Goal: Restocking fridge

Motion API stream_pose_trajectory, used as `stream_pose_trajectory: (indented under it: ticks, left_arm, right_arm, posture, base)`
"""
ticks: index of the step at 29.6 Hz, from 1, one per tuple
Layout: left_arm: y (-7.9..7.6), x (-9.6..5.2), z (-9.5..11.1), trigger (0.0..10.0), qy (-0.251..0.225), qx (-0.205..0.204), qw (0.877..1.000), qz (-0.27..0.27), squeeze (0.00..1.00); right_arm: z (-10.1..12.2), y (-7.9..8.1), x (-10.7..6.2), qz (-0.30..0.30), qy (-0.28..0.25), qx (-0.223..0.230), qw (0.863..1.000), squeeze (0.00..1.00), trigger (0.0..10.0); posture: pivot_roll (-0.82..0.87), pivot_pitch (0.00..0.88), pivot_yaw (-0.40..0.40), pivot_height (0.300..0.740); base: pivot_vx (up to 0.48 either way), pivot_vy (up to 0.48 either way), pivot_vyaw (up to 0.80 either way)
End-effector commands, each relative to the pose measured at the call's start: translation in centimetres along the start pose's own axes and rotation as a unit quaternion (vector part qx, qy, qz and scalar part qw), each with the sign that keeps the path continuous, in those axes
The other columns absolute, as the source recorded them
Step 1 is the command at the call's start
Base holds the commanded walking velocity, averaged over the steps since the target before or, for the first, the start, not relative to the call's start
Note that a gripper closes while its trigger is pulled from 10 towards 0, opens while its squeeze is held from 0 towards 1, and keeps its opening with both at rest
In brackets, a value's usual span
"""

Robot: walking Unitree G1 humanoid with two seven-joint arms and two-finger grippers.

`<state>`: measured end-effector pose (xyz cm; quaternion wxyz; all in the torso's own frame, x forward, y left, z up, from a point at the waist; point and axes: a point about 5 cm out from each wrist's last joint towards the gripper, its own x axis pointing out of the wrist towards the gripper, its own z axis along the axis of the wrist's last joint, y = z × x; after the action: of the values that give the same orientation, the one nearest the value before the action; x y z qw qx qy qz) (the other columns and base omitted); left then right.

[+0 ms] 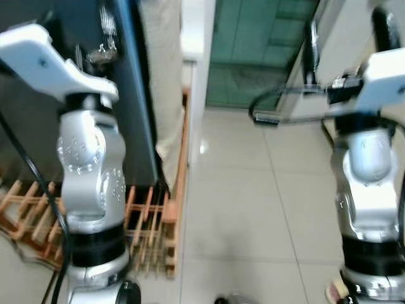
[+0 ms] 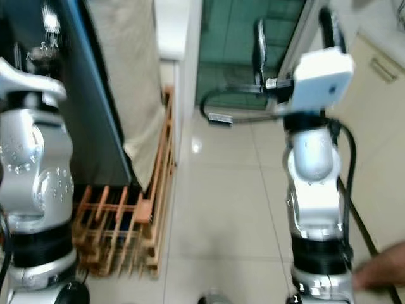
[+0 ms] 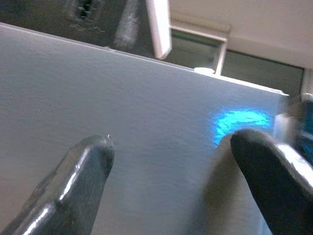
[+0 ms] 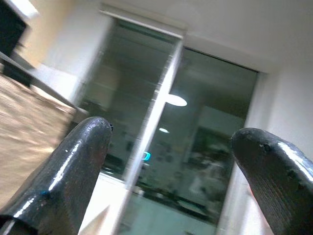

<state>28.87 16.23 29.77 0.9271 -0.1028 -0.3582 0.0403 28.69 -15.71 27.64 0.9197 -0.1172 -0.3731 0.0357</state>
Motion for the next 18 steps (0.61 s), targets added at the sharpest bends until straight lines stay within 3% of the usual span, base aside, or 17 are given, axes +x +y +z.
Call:
stream_pose_trajectory:
  ticks: [1, 4, 7, 10, 13, 18]
  left_arm:
    - [0.6, 0.0, -0.4, 10.0, 0.016, 0.009, 1.0, 0.02, 0.0]
    - [1.0, -0.1, -1.5, 10.0, 0.045, 0.016, 0.998, 0.031, 0.0]
    - [0.6, -0.6, -3.5, 10.0, 0.11, 0.016, 0.994, 0.005, 0.0]
    - [-0.4, -1.7, -5.6, 10.0, 0.178, -0.013, 0.983, -0.03, 0.0]
    - [-1.3, -3.3, -7.4, 10.0, 0.245, 0.004, 0.965, -0.09, 0.0]
    - [-1.1, -4.0, -7.6, 10.0, 0.261, -0.004, 0.961, -0.092, 0.0]
  right_arm:
    - [0.2, 0.3, 0.0, 0.006, 0.002, 0.012, 1.0, 0.0, 10.0]
    - [-0.9, 0.3, -0.5, 0.0, 0.036, 0.041, 0.999, 0.0, 10.0]
    - [-3.2, 0.1, -1.7, -0.007, 0.101, 0.067, 0.993, 0.0, 10.0]
    - [-5.2, 0.2, -3.0, -0.013, 0.162, 0.078, 0.984, 0.0, 10.0]
    - [-7.5, 0.3, -5.3, -0.023, 0.224, 0.087, 0.97, 0.0, 10.0]
    - [-8.4, 0.6, -6.8, -0.016, 0.253, 0.084, 0.964, 0.0, 10.0]
  posture:
    - [-0.1, 0.0, -0.042, 0.74]
    - [-0.1, 0.0, -0.042, 0.74]
    - [-0.11, 0.0, -0.041, 0.74]
    - [-0.11, 0.0, -0.041, 0.74]
    - [-0.11, 0.0, -0.035, 0.74]
    - [-0.1, 0.0, -0.022, 0.74]
  base:
    - [0.0, 0.0, 0.0]
    - [0.0, 0.0, 0.0]
    - [0.0, 0.0, 0.0]
    - [0.0, 0.0, 0.0]
    - [0.0, 0.0, 0.0]
    - [0.0, 0.0, 0.0]
